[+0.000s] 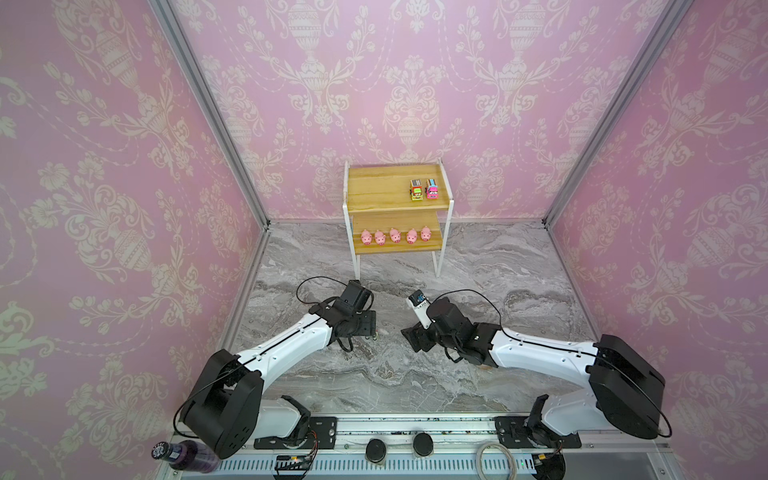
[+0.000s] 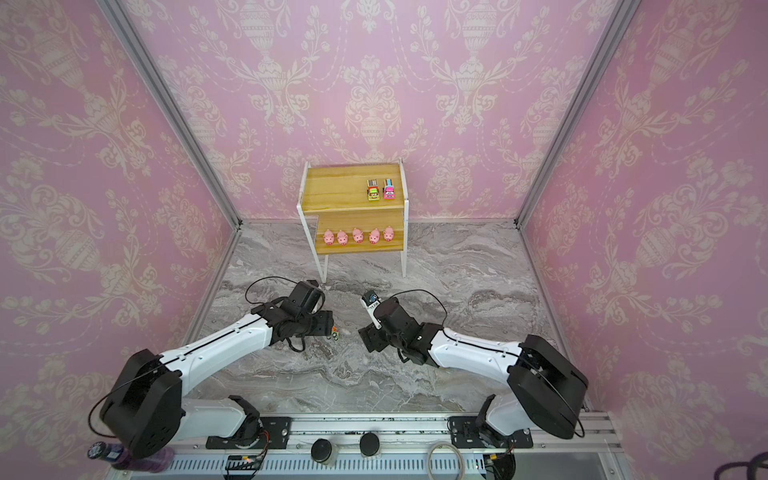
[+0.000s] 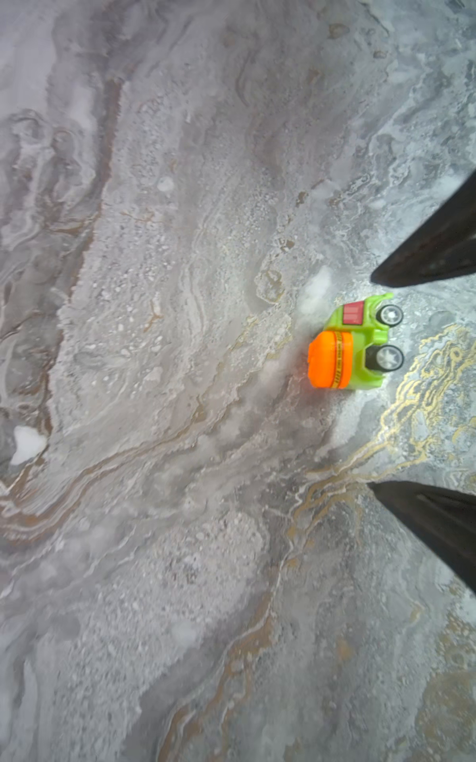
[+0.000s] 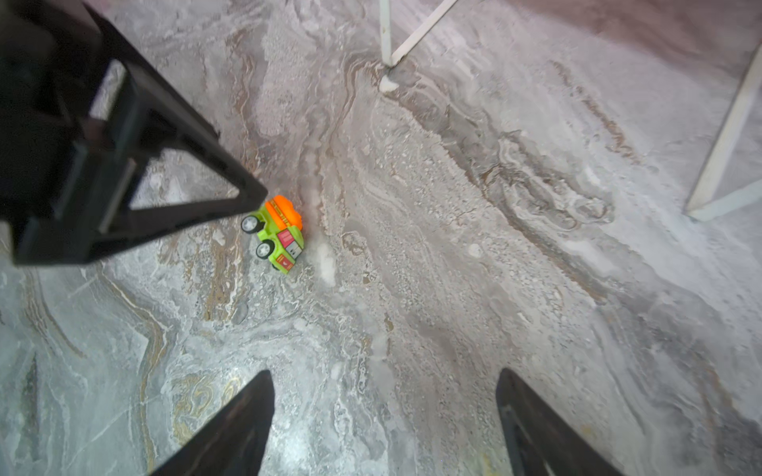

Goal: Organize plastic toys on shelves
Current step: Move the plastic toy to the center of the table, then turn over the plastic toy at the center of the table.

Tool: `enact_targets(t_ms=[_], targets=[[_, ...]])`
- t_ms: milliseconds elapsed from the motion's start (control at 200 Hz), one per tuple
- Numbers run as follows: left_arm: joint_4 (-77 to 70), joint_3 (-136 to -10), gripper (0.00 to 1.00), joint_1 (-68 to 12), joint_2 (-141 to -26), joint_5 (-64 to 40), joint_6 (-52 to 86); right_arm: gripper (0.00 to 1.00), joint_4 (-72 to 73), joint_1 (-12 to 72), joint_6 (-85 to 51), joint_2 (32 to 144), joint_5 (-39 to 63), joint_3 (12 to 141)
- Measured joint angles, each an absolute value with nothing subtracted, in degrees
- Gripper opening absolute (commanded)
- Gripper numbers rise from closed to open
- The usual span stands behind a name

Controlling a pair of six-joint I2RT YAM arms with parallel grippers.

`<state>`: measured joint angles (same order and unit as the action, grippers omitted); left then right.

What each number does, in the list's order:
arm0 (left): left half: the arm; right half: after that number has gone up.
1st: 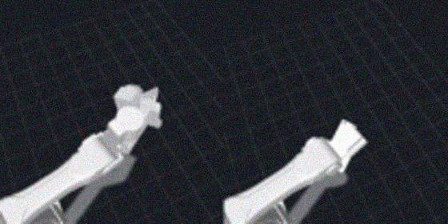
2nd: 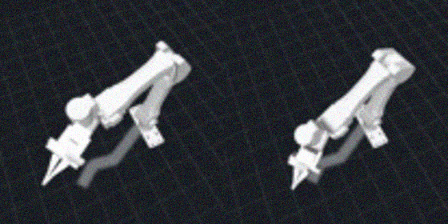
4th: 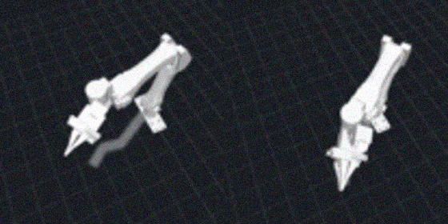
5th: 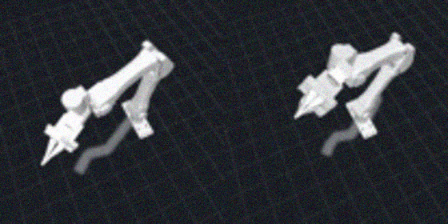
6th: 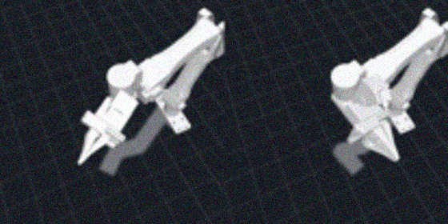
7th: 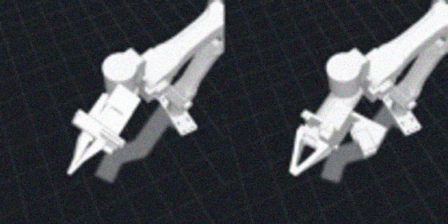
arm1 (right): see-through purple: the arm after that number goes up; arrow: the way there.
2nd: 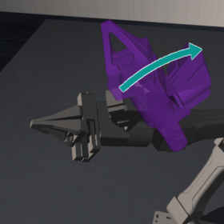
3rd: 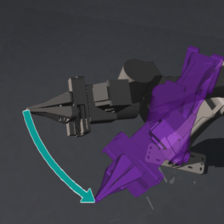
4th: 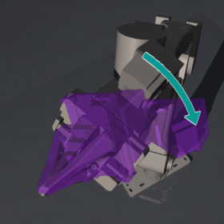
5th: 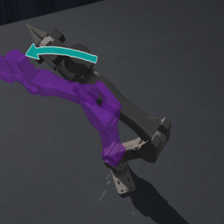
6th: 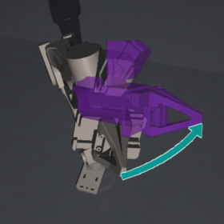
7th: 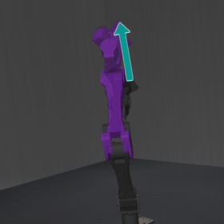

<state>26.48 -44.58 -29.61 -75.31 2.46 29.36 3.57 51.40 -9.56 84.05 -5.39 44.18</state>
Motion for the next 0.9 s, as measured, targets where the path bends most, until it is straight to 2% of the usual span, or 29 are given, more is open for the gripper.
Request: enact_targets(t_ms=[230,435,550,901], targets=[[31.05,-44.53,0.86,-21.80,-72.73,-0.80,29.76,0.92,4.03,51.40,-3.03,94.85,0.91,52.16],[33.54,-44.88,0.90,-18.22,-72.73,-6.15,31.20,0.95,5.58,51.40,1.91,103.00,6.24,58.72],[34.35,-46.65,0.94,-16.40,-72.71,-10.24,31.62,0.95,5.74,51.40,4.75,106.50,8.21,61.21],[36.32,-49.93,0.95,-10.17,-71.35,-17.45,32.01,0.90,4.12,51.07,10.74,114.59,10.22,69.36]])
